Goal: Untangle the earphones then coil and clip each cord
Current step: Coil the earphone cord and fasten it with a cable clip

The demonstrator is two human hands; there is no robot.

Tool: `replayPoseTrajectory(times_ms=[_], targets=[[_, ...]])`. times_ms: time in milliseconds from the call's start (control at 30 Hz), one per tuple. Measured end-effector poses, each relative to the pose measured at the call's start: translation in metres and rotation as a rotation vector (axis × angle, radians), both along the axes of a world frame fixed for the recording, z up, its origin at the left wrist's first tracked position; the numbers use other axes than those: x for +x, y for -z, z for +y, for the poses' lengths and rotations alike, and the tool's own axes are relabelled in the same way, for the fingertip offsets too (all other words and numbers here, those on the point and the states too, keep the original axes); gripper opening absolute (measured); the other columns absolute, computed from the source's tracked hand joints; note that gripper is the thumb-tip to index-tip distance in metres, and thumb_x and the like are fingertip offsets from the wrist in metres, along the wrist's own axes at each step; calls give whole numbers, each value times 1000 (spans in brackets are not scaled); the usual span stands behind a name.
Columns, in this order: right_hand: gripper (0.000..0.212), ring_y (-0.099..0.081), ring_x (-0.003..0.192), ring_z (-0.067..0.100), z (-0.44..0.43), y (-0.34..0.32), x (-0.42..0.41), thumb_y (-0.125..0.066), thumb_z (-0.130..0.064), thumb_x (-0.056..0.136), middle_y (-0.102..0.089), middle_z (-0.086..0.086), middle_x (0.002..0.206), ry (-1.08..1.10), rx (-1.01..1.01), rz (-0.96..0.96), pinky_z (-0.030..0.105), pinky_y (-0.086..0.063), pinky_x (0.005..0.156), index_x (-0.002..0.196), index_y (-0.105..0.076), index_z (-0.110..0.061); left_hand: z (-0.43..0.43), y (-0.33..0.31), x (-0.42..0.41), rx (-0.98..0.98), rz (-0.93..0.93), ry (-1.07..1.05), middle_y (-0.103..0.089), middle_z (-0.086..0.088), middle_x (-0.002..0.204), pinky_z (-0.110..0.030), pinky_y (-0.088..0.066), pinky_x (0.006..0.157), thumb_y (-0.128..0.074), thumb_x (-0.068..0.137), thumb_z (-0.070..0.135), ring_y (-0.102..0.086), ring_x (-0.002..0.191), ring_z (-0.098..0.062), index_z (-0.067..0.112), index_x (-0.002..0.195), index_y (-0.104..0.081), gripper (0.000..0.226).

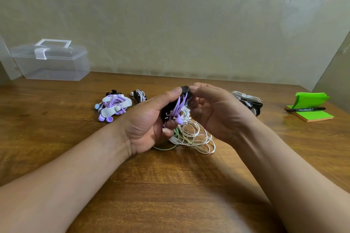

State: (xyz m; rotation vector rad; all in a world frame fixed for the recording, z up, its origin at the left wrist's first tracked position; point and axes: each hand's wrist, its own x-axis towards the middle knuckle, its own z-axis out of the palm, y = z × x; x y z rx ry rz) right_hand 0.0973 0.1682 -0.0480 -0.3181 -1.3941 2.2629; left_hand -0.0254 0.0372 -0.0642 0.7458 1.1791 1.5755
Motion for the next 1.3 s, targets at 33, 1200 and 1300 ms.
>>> replayPoseTrajectory(times_ms=[33, 1200, 1300], targets=[[11, -52, 64, 10, 0, 0, 0, -64, -1, 93, -59, 5, 83, -8, -15, -2, 18, -42, 50, 92, -58, -11, 0, 0, 0, 13, -1, -6, -53, -3, 77, -18, -29, 43, -75, 85, 48, -39, 58, -10, 18, 114, -64, 43], [21, -59, 79, 10, -14, 8, 3, -69, -8, 91, -64, -8, 88, 518, 1272, -219, 22, -48, 68, 103, -58, -20, 2, -3, -6, 37, 269, -270, -65, 0, 74, -20, -33, 42, -74, 92, 26, -52, 54, -17, 24, 94, -68, 6], [22, -61, 78, 11, -21, 11, -2, -67, -8, 90, -65, -8, 86, 519, 1245, -225, 23, -48, 66, 104, -56, -19, 4, -4, -5, 73, 249, -311, -66, -1, 76, -20, -34, 43, -73, 92, 26, -53, 53, -17, 25, 98, -66, 10]])
